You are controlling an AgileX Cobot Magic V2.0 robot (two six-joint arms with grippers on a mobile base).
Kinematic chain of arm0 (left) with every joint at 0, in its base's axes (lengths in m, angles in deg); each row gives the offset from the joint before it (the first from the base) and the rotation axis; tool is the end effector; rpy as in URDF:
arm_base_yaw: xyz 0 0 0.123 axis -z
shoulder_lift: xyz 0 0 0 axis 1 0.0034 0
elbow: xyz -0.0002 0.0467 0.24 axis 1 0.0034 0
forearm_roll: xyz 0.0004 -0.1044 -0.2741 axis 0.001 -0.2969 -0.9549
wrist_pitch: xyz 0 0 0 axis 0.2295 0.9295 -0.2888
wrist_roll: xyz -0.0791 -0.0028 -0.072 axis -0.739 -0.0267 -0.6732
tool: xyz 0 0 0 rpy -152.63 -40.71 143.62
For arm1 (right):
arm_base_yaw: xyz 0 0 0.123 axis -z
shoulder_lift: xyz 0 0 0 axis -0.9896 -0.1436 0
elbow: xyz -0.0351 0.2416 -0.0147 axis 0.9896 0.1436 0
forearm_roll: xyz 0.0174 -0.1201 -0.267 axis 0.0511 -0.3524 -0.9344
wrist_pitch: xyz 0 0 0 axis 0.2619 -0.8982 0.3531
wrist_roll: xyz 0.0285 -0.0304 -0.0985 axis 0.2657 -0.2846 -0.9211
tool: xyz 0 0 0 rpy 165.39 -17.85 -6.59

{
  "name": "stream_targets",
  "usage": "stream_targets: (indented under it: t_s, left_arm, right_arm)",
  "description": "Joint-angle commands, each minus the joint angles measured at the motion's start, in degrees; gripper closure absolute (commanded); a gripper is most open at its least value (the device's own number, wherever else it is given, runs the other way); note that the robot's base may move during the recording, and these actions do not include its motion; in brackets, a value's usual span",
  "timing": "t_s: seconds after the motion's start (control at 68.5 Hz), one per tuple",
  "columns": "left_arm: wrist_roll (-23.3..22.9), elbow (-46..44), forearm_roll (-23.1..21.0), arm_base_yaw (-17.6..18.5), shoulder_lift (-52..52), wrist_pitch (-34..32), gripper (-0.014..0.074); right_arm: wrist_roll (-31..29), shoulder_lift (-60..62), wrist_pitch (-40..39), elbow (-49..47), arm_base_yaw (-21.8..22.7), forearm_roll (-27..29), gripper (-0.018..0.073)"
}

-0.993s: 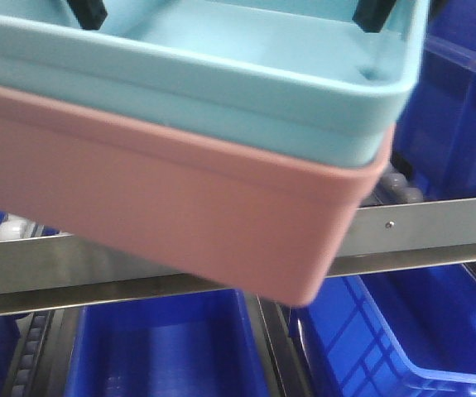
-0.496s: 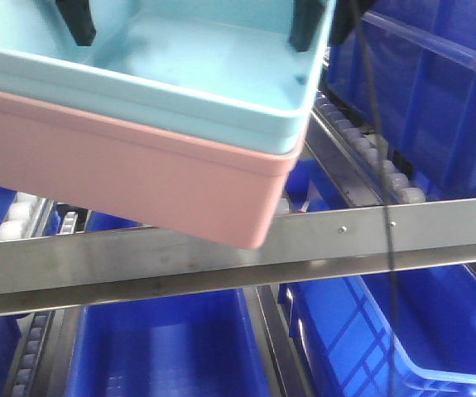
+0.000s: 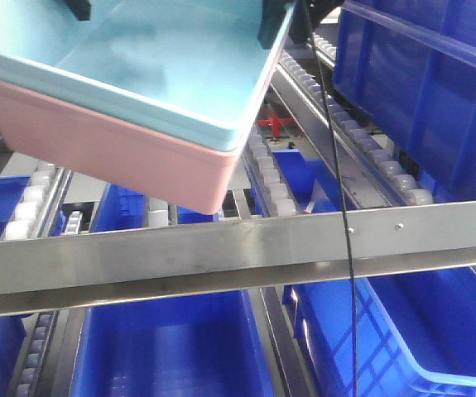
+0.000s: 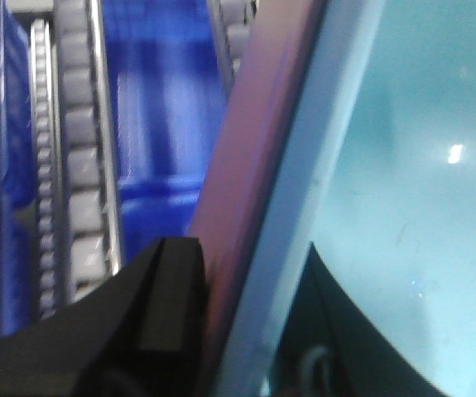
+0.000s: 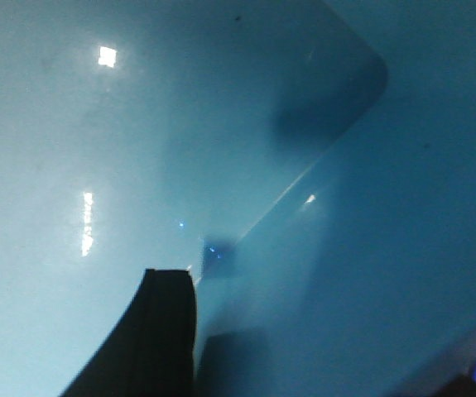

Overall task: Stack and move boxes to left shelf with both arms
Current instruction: 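Raise the stacked bins with both grippers over the shelf's front rail, then lower the stacked bins onto the roller shelf and open both grippers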

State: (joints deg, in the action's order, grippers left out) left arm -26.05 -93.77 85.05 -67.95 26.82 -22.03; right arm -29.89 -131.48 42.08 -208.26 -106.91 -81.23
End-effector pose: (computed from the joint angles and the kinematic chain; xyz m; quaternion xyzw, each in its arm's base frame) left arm 0.4197 -0.1604 0.2889 0.0488 0.8769 -0.1158 0.4639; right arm 0.4614 0.2189 0.2940 -0.2232 0.9044 0.0809 0.3544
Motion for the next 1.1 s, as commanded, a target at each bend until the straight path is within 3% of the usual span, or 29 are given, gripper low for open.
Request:
stream_targets:
  t_s: [0.0, 0.175, 0.467, 0.569, 0.672, 0.803, 0.92, 1.08]
  left_arm:
    - [2.3, -3.5, -9.6, 3.0, -1.4, -18.2, 0.0599]
    - [2.3, -3.5, -9.6, 3.0, 2.8, -24.0, 0.0599]
    - [2.3, -3.5, -9.6, 2.1, 6.7, -25.1, 0.0595]
    - [2.3, -3.5, -9.6, 1.3, 6.8, -24.9, 0.0585]
    - [2.3, -3.5, -9.6, 0.6, 6.8, -24.9, 0.0489]
    - [2.3, -3.5, -9.6, 0.1, 6.8, -24.2, 0.0244]
    - [2.3, -3.5, -9.6, 0.1, 6.8, -23.3, 0.0074]
    - [2.3, -3.5, -7.3, 0.1, 6.6, -20.7, 0.0046]
  right_arm:
    - [-4.1, 2.8, -12.5, -2.2, -1.7, 7.2, 0.0500]
    - [-4.1, 0.1, -17.9, -2.2, -0.5, 7.2, 0.0500]
    - [-4.1, -3.1, -18.5, -2.2, 0.8, 7.3, 0.0494]
    - [-4.1, -3.2, -18.1, -2.2, 0.8, 7.3, 0.0386]
    - [-4.0, -3.2, -18.2, -2.2, 0.8, 7.3, 0.0178]
    - [-3.9, -3.2, -18.3, -2.2, 0.8, 7.3, -0.0054]
    - [-3.5, -3.1, -17.6, -2.2, 0.8, 7.3, -0.0066]
    - [-3.4, -2.8, -14.0, -3.1, 1.3, 7.3, -0.0066]
